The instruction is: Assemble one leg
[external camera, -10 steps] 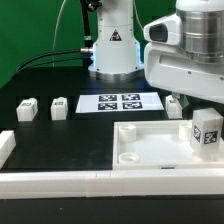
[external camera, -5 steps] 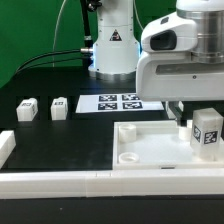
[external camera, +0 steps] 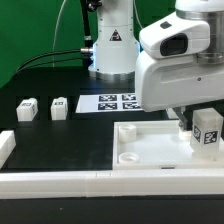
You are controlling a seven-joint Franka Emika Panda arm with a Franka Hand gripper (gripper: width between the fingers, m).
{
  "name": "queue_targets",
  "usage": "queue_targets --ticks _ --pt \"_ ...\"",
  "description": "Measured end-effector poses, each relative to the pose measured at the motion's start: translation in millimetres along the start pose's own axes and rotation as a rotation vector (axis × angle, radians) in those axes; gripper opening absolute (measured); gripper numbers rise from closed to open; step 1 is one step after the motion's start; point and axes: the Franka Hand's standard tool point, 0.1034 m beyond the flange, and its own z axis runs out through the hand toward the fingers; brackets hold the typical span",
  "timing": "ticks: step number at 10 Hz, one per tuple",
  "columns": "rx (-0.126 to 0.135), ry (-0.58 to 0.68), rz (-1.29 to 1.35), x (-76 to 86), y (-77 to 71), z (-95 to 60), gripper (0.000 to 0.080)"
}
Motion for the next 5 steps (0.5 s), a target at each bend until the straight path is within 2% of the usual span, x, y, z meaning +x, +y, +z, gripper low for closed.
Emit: queue_targets --ticks 1,2,3,5 --pt "0.000 0.000 0.000 0.0 0.0 0.0 0.0393" --pt "-0.003 0.000 0.001 -0.1 2.2 0.0 0.0393" --pt "-0.004 -0.001 0.004 -0.2 3.9 0.4 0.0296" --pt "-0.004 -0.001 0.005 -0.3 4.6 0.5 0.0296"
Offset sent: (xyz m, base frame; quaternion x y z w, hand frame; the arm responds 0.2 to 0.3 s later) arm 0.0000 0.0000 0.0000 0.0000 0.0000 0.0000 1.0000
